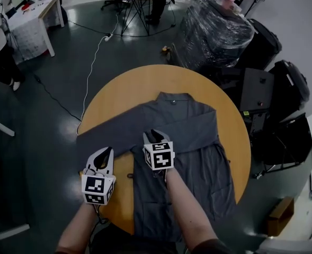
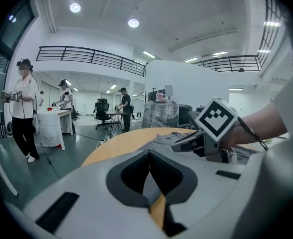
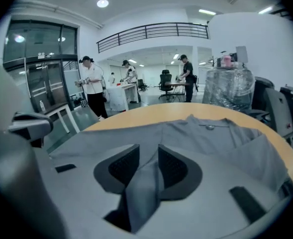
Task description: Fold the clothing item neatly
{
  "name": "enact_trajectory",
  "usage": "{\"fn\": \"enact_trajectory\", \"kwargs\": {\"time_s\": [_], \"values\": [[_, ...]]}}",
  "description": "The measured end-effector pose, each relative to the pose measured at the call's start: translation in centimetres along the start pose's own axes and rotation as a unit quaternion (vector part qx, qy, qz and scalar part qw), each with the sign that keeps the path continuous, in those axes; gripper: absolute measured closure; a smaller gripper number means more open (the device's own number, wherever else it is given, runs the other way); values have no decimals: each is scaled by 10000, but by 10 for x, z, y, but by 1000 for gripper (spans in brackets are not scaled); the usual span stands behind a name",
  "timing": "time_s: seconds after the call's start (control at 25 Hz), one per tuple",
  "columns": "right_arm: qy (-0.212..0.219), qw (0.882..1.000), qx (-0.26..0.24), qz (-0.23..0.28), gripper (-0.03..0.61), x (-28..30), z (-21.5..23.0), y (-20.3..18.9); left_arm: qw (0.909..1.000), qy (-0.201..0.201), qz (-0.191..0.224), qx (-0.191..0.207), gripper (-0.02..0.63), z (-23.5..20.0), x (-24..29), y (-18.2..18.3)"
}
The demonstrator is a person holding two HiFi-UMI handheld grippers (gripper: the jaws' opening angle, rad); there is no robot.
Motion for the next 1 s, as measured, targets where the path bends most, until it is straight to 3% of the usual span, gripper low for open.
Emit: {"fn": "enact_trajectory", "kwargs": {"time_s": [0.2, 0.48, 0.6, 0.8, 1.0], "values": [[453, 9981, -387, -155, 472, 15, -61, -12, 9998, 159, -29, -75, 605, -33, -13, -12], [906, 9932, -718, 162, 473, 11, -131, -22, 9978, 578, -89, -296, 605, -69, -35, -34], [1019, 9924, -635, 274, 474, -4, -152, -22, 9965, 739, -191, -326, 606, -76, -51, -41], [1099, 9911, -452, 602, 474, -57, -167, -20, 9931, 1090, -199, -386, 604, -76, -89, -41], [1019, 9892, -230, 1032, 474, -117, -152, -34, 9892, 1433, -192, -239, 605, -50, -133, -43]]}}
Point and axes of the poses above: the fingertips, and each gripper's own axes: x forward along the fingers, z to its right, y out of its top, the point moved 9 cm from there along -x, backward along the fingers, and after that the axes turned 8 degrees about y, right-handed, at the moved point
